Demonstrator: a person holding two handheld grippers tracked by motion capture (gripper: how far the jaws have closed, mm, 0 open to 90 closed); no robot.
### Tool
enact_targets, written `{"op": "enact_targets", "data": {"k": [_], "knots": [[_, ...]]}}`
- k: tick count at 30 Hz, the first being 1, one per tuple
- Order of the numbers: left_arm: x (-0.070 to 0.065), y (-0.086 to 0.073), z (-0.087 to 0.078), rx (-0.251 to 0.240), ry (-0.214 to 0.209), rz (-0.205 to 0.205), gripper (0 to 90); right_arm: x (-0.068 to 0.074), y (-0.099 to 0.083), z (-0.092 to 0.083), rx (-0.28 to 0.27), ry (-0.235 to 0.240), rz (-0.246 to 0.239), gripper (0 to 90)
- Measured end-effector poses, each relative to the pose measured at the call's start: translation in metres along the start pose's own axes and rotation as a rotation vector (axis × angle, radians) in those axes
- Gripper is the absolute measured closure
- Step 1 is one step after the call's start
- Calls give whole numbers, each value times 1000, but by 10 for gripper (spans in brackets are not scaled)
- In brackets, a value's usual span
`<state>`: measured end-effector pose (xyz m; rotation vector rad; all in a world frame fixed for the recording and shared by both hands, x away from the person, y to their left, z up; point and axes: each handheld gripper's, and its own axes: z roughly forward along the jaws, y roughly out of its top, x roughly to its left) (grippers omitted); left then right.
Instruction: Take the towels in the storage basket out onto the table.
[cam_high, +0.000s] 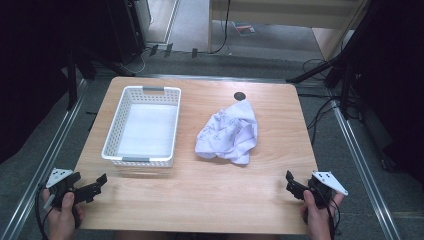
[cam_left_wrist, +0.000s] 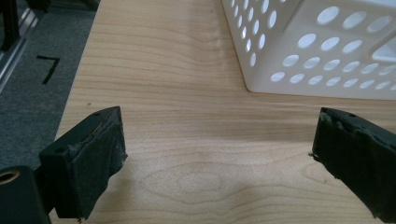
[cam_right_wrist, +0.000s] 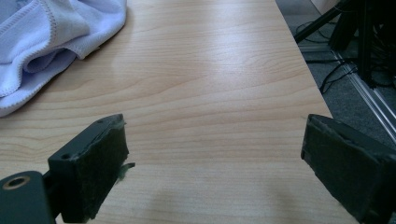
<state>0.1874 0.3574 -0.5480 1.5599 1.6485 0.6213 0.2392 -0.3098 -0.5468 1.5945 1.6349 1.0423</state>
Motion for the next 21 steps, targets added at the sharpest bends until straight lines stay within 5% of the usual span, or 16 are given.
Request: {"op": "enact_targets", "data": {"k": [10,21], "knots": [[-4,0,7,39,29,30,34,0,0,0,4,-6,-5,74],[-3,-1,11,33,12,36,34,2,0,1,7,-8,-14,74]]}}
